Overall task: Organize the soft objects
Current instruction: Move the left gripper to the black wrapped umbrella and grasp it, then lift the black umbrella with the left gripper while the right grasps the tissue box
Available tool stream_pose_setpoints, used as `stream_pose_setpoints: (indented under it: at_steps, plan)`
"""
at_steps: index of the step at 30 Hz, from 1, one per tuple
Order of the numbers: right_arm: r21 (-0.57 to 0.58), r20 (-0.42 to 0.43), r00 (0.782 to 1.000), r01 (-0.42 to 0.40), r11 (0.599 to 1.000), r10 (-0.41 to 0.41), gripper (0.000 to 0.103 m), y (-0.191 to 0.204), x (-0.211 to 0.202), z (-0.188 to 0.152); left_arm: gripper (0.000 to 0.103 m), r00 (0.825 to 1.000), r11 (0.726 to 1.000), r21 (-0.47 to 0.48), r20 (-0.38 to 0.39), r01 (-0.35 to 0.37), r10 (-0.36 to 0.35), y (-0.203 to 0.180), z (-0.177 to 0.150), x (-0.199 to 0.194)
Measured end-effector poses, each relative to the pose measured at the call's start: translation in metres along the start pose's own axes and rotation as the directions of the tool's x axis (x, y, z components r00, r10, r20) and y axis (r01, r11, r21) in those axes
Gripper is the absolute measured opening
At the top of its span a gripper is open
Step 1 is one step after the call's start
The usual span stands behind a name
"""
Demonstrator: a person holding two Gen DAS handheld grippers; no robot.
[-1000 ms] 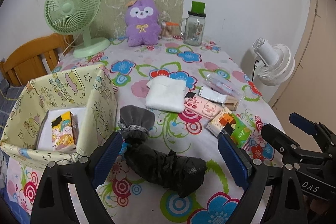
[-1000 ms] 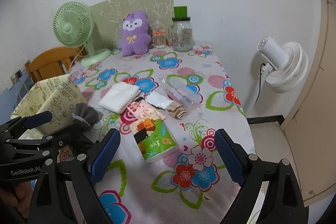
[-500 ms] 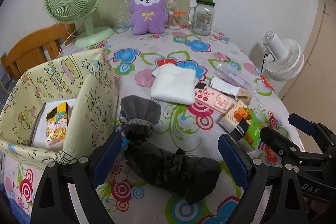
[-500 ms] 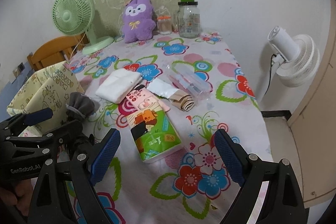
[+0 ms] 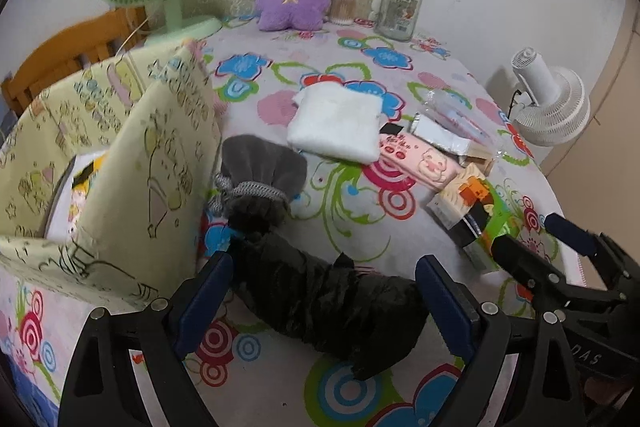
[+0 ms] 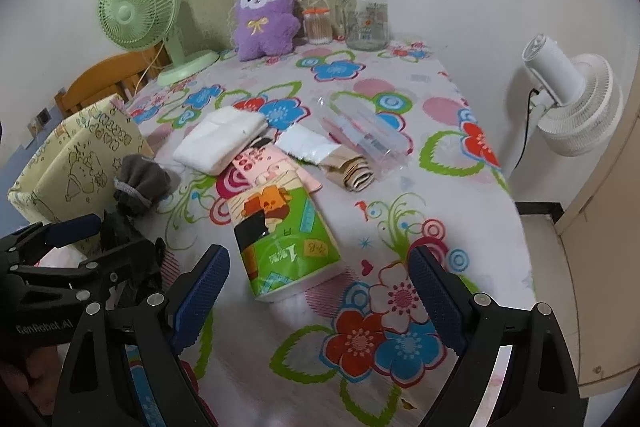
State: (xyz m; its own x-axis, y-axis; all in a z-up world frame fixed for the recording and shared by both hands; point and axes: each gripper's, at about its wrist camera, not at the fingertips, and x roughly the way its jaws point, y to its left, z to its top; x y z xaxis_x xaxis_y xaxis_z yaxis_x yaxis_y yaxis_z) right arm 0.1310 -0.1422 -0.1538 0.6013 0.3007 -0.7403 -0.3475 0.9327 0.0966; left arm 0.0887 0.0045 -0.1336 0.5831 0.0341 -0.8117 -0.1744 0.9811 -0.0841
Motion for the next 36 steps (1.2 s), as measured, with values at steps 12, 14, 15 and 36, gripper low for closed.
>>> stream_pose_setpoints:
  at_steps: [12,14,15,36]
  plan:
    - [-0.026,-0.053,0.999,-0.011,1.0,0.009,0.093,0.005,0.024,-0.003,0.094,0.999,0.999,-0.037,-0.052,0.004,-0.006,0.007,-0.007,0.013]
    - [-0.028,-0.062,0.998,-0.011,1.0,0.01,0.093,0.005,0.029,-0.003,0.094,0.998,0.999,-0.035,-0.06,0.005,-0.007,0.007,-0.008,0.015]
    - [-0.029,-0.065,0.998,-0.01,1.0,0.008,0.093,0.005,0.03,-0.003,0.094,0.998,0.999,-0.033,-0.065,0.005,-0.007,0.006,-0.009,0.016]
    - [-0.114,-0.065,0.997,0.027,0.993,-0.035,0.066,0.024,0.035,-0.001,0.034,0.993,0.994,0.014,-0.056,0.108,-0.107,-0.001,-0.01,0.01]
